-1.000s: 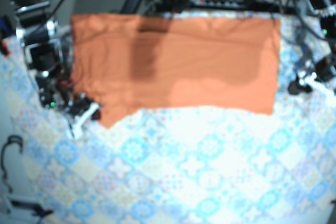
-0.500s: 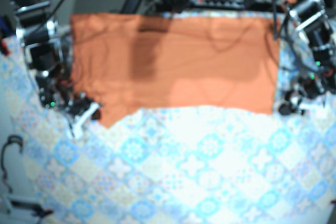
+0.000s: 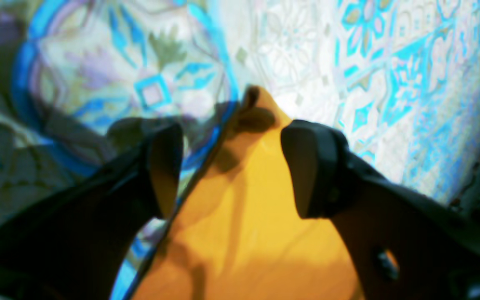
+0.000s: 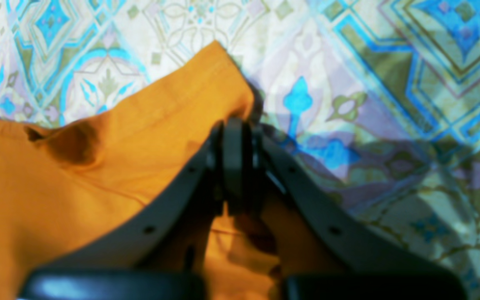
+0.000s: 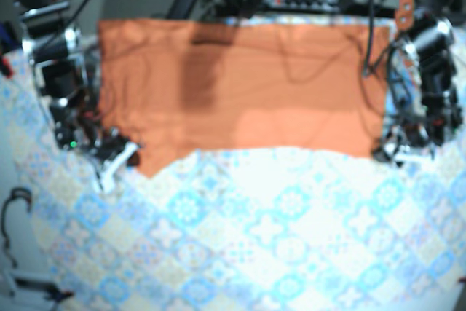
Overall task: Fold the T-shirt properly
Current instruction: 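Grasp the shirt's side edges with both grippers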
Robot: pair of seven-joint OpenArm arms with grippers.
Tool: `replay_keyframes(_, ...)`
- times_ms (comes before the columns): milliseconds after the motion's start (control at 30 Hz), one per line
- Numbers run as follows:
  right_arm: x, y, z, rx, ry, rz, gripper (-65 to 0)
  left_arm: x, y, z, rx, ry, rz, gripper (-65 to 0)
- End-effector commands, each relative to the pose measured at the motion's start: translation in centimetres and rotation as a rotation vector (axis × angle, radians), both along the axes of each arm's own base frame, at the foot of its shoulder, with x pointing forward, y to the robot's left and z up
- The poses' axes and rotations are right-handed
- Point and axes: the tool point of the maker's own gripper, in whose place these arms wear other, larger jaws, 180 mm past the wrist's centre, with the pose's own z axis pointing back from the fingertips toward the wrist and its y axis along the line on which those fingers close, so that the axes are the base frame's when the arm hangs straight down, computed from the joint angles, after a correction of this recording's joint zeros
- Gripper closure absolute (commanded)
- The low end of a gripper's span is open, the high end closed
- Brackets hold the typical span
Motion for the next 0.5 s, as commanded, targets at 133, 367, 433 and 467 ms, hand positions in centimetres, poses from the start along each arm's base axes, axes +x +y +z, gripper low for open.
replay_keyframes(133, -6.8, 1.5, -4.3, -0.076, 0.257, 0.153, -0.2, 0.8, -0.7, 0.2, 0.003, -0.014, -0.008, -39.9)
replay_keyframes(367, -6.7, 1.5, -4.3, -0.076, 0.256, 0.152, -0.2, 1.2, -2.3, -0.2, -0.022, -0.014, -0.023, -39.9)
replay_keyframes(433, -6.7, 1.5, -4.3, -0.076, 0.256, 0.152, -0.2, 1.2, -2.6, -0.3, -0.023, -0.011, -0.032, -39.9)
replay_keyframes(467, -6.7, 1.5, -4.3, -0.076, 0.256, 0.152, -0.2, 1.2, -2.7, -0.3, -0.020, -0.010, -0.037, -39.9)
